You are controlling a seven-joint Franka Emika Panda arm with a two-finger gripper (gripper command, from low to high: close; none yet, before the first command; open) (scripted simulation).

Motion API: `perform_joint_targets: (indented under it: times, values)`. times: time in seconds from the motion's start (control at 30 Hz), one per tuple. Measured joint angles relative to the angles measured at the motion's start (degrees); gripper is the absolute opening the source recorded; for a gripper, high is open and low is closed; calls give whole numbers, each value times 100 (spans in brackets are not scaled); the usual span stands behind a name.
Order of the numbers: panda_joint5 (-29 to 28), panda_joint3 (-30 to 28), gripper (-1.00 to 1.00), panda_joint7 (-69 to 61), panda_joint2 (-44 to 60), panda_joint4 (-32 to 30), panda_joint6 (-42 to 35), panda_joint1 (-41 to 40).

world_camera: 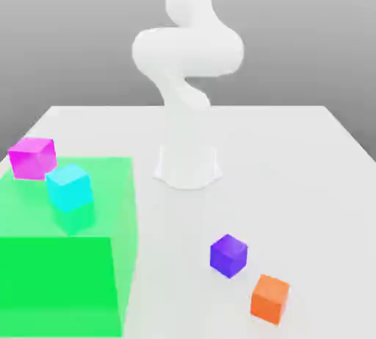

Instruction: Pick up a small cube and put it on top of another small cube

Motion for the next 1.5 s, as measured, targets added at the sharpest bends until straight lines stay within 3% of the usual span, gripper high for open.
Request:
perform_joint_targets:
  times: [0.6,0.83,0.87,1.1,1.37,1.5]
  values:
    - [-2,-98,0,-2825,3839,-2953,2861,1226]
    - [87,0,0,-3043,5349,-2879,4081,1201]
    - [93,11,-100,-3049,5549,-2844,4245,1192]
    - [69,18,-100,-3030,5595,-2836,4277,1181]
    - [11,-21,-100,-2909,4168,-3047,3062,1208]
    - [-2,-30,-100,-2070,4164,-2587,2597,1294]
